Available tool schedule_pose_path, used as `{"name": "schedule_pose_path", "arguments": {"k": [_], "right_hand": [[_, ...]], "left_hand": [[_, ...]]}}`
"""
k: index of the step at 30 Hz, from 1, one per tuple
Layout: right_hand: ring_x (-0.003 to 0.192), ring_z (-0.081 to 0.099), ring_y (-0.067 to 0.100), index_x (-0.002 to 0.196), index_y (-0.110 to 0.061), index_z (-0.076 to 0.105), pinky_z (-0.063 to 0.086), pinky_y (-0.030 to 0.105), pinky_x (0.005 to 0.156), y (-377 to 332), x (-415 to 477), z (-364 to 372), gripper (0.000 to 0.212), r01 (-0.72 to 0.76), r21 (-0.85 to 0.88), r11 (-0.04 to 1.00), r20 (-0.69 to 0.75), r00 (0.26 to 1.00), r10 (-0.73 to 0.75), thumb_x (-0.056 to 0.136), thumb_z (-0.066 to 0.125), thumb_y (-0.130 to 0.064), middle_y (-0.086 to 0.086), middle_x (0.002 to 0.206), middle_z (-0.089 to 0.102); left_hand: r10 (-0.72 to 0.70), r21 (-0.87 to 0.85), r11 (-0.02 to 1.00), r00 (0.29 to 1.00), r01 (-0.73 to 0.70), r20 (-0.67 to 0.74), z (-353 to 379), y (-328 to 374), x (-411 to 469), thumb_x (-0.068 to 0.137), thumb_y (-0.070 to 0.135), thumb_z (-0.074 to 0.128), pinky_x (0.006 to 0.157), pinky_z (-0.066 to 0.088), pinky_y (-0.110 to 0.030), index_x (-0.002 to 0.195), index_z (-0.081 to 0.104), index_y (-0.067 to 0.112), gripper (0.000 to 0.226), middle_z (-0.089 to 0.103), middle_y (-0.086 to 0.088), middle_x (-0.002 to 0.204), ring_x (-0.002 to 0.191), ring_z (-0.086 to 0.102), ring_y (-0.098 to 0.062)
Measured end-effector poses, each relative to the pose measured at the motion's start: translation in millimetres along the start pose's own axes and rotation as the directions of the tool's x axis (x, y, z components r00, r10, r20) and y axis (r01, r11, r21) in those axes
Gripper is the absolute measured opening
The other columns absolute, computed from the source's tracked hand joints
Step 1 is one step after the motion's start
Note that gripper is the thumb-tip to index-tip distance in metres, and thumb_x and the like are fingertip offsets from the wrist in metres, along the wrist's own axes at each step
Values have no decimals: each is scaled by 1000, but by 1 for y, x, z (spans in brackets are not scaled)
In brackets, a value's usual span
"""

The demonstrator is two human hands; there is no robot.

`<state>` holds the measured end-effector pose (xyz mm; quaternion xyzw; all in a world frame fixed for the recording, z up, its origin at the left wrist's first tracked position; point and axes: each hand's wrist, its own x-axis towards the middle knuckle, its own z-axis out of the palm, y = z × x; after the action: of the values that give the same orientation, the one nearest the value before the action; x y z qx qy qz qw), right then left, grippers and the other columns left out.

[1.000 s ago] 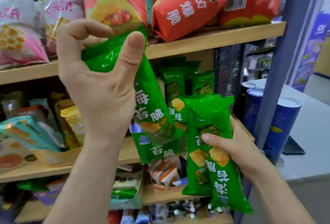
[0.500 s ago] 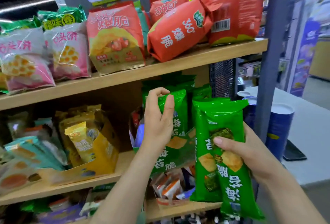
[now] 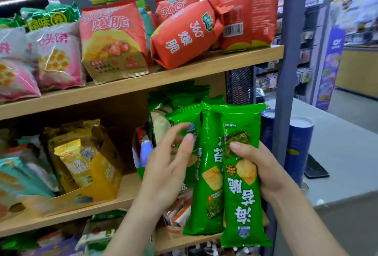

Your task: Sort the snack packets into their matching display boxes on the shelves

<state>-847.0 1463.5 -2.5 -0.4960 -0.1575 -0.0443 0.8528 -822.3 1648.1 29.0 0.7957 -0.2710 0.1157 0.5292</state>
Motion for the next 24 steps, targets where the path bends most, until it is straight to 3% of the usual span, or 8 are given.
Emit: {"name": "schedule_pose_path", "arguments": {"k": [3, 7, 10, 13, 15, 18, 21, 24], "right_hand": [[93, 72, 33, 102, -14, 76, 60, 41, 75, 5, 2, 10, 57, -32, 33, 999, -8, 999, 32, 51, 91, -35, 20, 108, 72], [78, 74, 25, 89, -14, 77, 59, 34, 64, 8, 1, 26, 21, -40, -98, 994, -212, 977, 18, 69, 78, -20, 13, 92, 76], [94, 73, 20, 131, -30, 57, 55, 37, 78, 6, -7, 26, 57, 22, -390, 921, -287, 947, -144, 78, 79, -22, -3, 103, 76], [115, 60, 1, 142, -65, 19, 46, 32, 99, -1, -17, 20, 80, 86, -764, 640, -189, 918, -350, 90, 66, -28, -22, 128, 62], [119, 47, -10, 132, -63, 43, 39, 18, 103, -2, -17, 22, 51, 154, -889, 431, -48, 905, -422, 96, 54, -28, -19, 132, 52], [111, 52, -4, 102, -52, 69, 49, 30, 95, 7, -12, 24, 32, 167, -835, 524, -83, 903, -421, 99, 55, -23, -14, 116, 51], [112, 53, -10, 101, -55, 68, 41, 9, 93, 7, -10, 38, 21, 121, -719, 685, -66, 969, -240, 82, 59, -59, -22, 112, 56], [105, 51, -17, 97, -62, 65, 36, -2, 84, 7, -7, 41, 37, 47, -767, 640, -125, 967, -220, 64, 69, -75, -21, 111, 56]], "left_hand": [[-122, -88, 985, 963, 147, 241, 8, -2, -26, 75, 53, 61, 89, 47, -11, 128, 30, 55, 61, 54, 47, 109, 107, 54, 18], [-214, -177, 959, 975, 220, 51, 8, -19, -36, 69, 60, 71, 103, 47, -37, 131, 40, 53, 70, 60, 25, 125, 119, 57, -1], [-201, -138, 973, 973, 185, -113, 1, -27, -48, 75, 62, 68, 106, 43, -38, 140, 37, 47, 74, 55, 27, 131, 123, 52, 1], [-203, -182, 968, 967, 173, -157, -6, -26, -59, 68, 68, 67, 106, 44, -42, 144, 34, 42, 87, 55, 23, 134, 124, 53, -3], [-192, -243, 956, 976, 161, -107, -6, -25, -62, 69, 61, 69, 104, 46, -41, 144, 35, 37, 86, 58, 19, 132, 121, 56, -6], [-170, -314, 935, 985, 165, 10, -2, -24, -61, 75, 51, 71, 103, 47, -42, 145, 33, 32, 82, 59, 13, 133, 122, 57, -11], [-136, -323, 933, 986, 161, 100, 2, -25, -59, 79, 44, 68, 102, 48, -33, 142, 34, 35, 72, 58, 17, 132, 122, 56, -8], [-80, -232, 966, 984, 116, 161, 2, -23, -58, 84, 46, 66, 99, 49, -28, 137, 37, 45, 61, 54, 26, 132, 123, 54, -1]]}}
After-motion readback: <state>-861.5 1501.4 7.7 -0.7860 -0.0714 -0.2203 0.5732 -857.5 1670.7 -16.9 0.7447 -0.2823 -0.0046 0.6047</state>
